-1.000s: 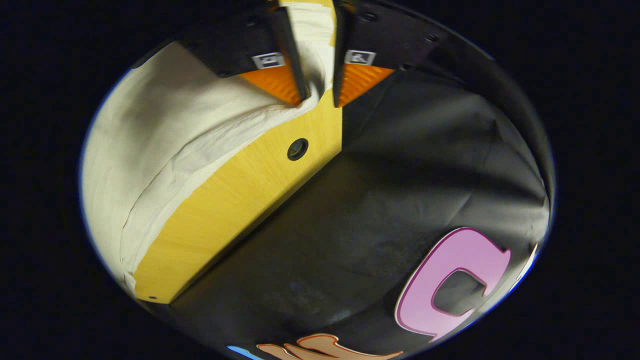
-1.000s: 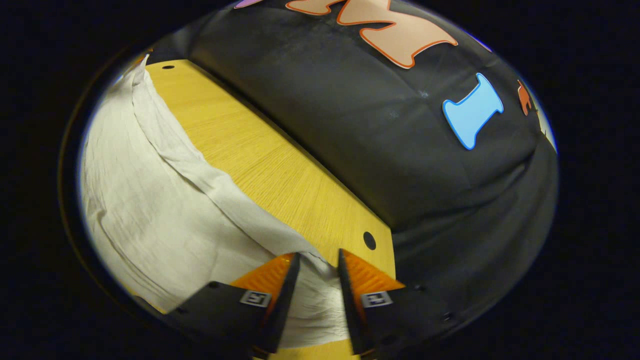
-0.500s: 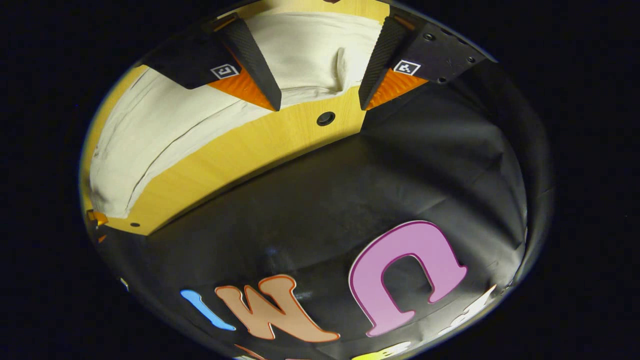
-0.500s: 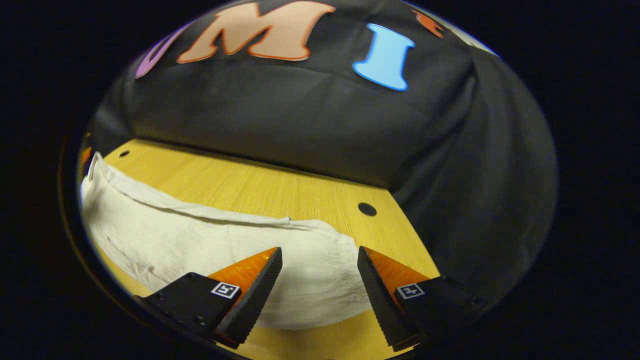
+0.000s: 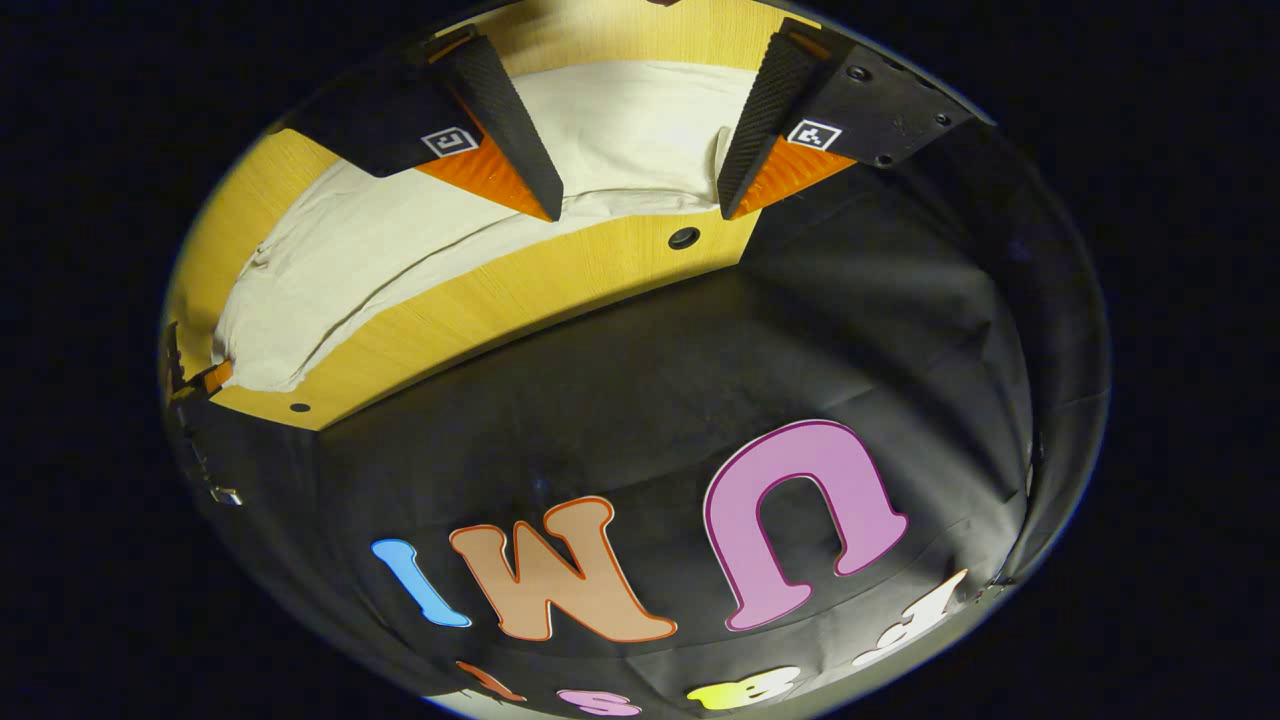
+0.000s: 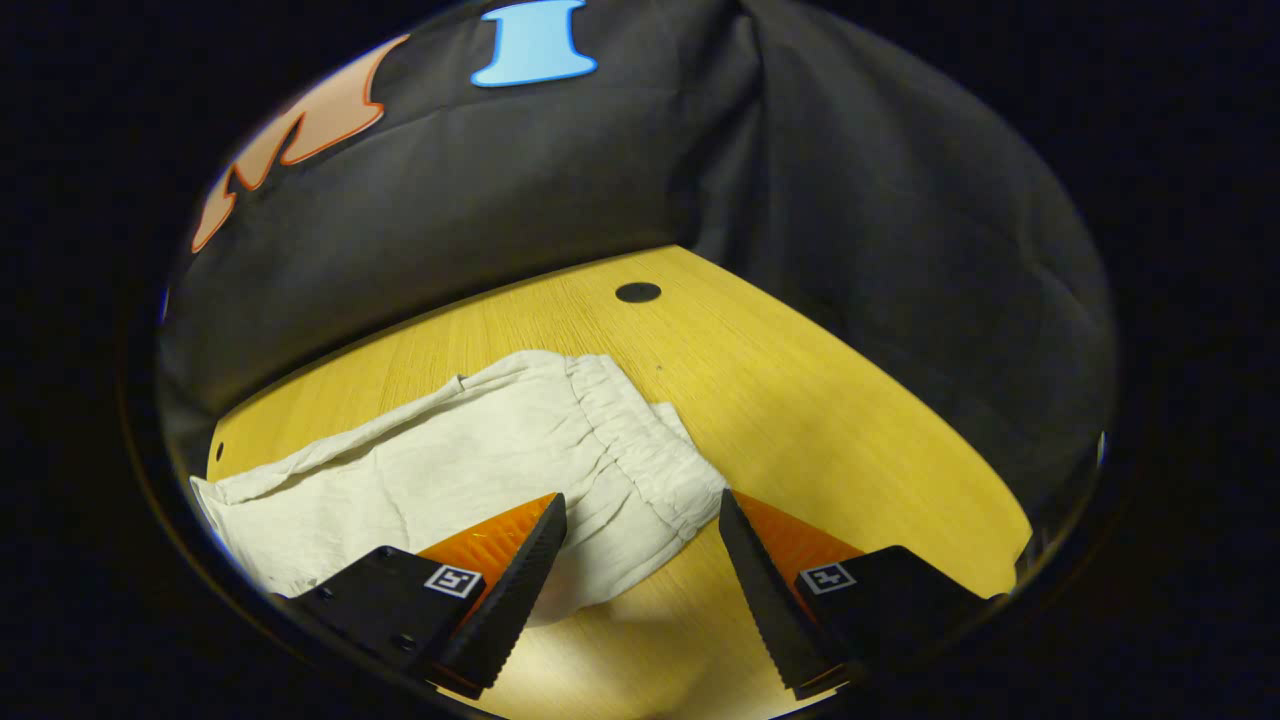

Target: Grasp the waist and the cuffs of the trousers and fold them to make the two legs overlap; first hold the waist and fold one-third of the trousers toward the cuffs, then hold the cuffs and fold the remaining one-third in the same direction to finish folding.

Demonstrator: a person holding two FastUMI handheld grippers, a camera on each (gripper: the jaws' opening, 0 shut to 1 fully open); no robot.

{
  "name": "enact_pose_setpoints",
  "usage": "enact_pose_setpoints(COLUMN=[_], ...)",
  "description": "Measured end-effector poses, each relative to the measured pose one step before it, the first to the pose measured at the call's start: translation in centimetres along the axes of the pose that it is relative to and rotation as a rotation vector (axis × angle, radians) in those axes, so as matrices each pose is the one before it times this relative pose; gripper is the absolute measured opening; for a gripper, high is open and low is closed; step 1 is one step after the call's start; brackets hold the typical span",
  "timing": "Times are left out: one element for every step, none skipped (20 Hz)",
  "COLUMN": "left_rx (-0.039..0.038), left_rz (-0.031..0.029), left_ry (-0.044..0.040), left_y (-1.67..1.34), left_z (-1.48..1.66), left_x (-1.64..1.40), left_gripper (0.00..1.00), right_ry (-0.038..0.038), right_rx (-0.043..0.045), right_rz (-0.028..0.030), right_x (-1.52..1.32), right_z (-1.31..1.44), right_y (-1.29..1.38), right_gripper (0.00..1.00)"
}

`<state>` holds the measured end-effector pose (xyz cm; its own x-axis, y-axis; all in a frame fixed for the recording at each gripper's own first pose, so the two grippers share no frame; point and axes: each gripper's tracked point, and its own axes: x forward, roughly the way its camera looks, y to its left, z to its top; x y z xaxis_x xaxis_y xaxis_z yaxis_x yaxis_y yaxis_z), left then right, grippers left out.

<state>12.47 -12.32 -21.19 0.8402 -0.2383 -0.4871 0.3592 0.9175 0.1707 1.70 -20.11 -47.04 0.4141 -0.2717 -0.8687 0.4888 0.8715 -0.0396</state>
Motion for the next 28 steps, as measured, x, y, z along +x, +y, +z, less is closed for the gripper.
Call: enact_pose_setpoints(left_rx=[-0.00289, -0.00377, -0.00441, -0.00365, 0.00004, -0.00091, -0.00117, -0.00015, -0.00045, -0.00225, -0.00513, -0.00633, -0.00778, -0.01035, -0.01082, -0.00863, -0.00708, -0.00622, -0.01079, -0.01256, -0.00783, -0.00073, 0.00190, 0.00047, -0.00083, -0.00504, -0.01165, -0.01393], left_rz=[-0.00052, 0.00011, 0.00071, 0.00031, 0.00175, 0.00256, -0.00072, 0.00131, 0.00175, 0.00056, 0.00059, 0.00154, 0.00476, 0.00241, 0.00190, 0.00470, 0.00512, 0.00788, 0.00563, -0.00223, -0.00133, -0.00243, -0.00395, -0.00571, -0.00212, 0.00311, -0.00117, -0.00549], left_ry=[0.00261, 0.00367, 0.00380, 0.00261, 0.00219, 0.00039, 0.00153, 0.00393, 0.00297, 0.00301, 0.00012, -0.00040, -0.00170, 0.00082, 0.00277, 0.00275, 0.00831, 0.00688, 0.00054, 0.00083, -0.00160, -0.00140, 0.00146, 0.00555, -0.00058, -0.00303, 0.00198, -0.00028], left_y=[-0.225, -0.163, -0.148, -0.111, -0.174, -0.067, -0.185, -0.143, -0.019, -0.136, -0.242, -0.295, -0.148, -0.155, -0.302, -0.081, 0.002, 0.178, 0.032, 0.034, 0.152, 0.377, 0.349, 0.411, 0.433, 0.511, 0.486, 0.254], left_z=[-0.155, -0.139, -0.105, 0.044, -0.052, 0.013, -0.052, -0.055, 0.023, 0.078, 0.008, 0.085, 0.084, 0.111, -0.236, -0.012, -0.112, 0.011, -0.017, -0.044, -0.131, -0.070, -0.132, -0.059, -0.058, 0.078, -0.251, -0.164], left_x=[-0.363, -0.266, -0.171, -0.292, -0.250, -0.190, -0.202, -0.241, -0.260, -0.132, -0.295, -0.187, -0.279, -0.339, -0.261, -0.177, -0.151, -0.158, -0.179, -0.076, -0.190, -0.096, 0.078, 0.167, 0.475, 0.227, 0.164, 0.056], left_gripper=[0.95, 0.95, 0.95, 0.95, 0.96, 0.96, 0.95, 0.96, 0.96, 0.96, 0.96, 0.95, 0.96, 0.96, 0.96, 0.96, 0.96, 0.96, 0.96, 0.96, 0.95, 0.96, 0.96, 0.96, 0.96, 0.96, 0.96, 0.96], right_ry=[0.01670, 0.01737, 0.01676, 0.02183, -0.01401, 0.02585, 0.01670, 0.01100, -0.00229, -0.00863, -0.01344, -0.01561, -0.01555, -0.01612, -0.01665, -0.01785, -0.01601, -0.01855, -0.02273, -0.02799, -0.02728, -0.02710, -0.02613, -0.02378, -0.02248, -0.01736, -0.01100, -0.01063], right_rx=[0.03675, 0.02826, 0.01886, 0.01637, 0.00613, 0.01301, 0.01439, 0.02646, 0.01270, -0.00587, -0.02070, -0.02733, -0.02268, -0.01489, -0.00685, -0.00096, -0.00154, -0.00873, -0.01245, -0.00991, -0.01089, -0.01111, -0.00661, -0.00454, -0.01193, -0.02067, -0.01858, -0.01693], right_rz=[0.00544, -0.00045, -0.00046, 0.00233, -0.00831, 0.00843, 0.00335, 0.01558, 0.00540, 0.00738, -0.00098, -0.00702, -0.00356, 0.00408, 0.00962, 0.01616, 0.02571, 0.02521, 0.02645, 0.03088, 0.02932, 0.02658, 0.02436, 0.02918, 0.03073, 0.02810, 0.02517, 0.02962], right_x=[0.265, 0.330, 0.289, 0.134, 0.090, -0.093, -0.007, -0.071, 0.002, -0.113, -0.329, -0.503, -0.394, -0.449, -0.757, -0.622, -0.578, -0.465, -0.998, -0.848, -1.004, -1.052, -0.739, -0.647, -0.538, -0.656, -0.545, -0.400], right_z=[-0.425, -0.274, -0.366, -0.281, 0.469, -0.381, -0.042, 0.241, 0.056, 0.416, 0.211, 0.525, 0.331, 0.434, 0.532, 0.772, 0.834, 0.676, 0.836, 0.983, 0.830, 0.461, 0.758, 0.926, 0.757, 0.557, 0.054, 0.377], right_y=[0.092, 0.053, -0.020, 0.123, -0.084, -0.202, -0.486, 0.068, 0.126, -0.081, -0.161, -0.193, 0.188, 0.277, 0.299, 0.496, 0.668, 0.660, 0.735, 1.283, 0.905, 1.132, 1.777, 1.909, 2.074, 1.457, 1.975, 2.070], right_gripper=[0.99, 0.94, 0.97, 0.93, 0.96, 0.84, 0.74, 0.48, 0.22, 0.18, 0.18, 0.17, 0.18, 0.18, 0.18, 0.18, 0.18, 0.18, 0.17, 0.17, 0.17, 0.17, 0.17, 0.17, 0.17, 0.17, 0.17, 0.17])
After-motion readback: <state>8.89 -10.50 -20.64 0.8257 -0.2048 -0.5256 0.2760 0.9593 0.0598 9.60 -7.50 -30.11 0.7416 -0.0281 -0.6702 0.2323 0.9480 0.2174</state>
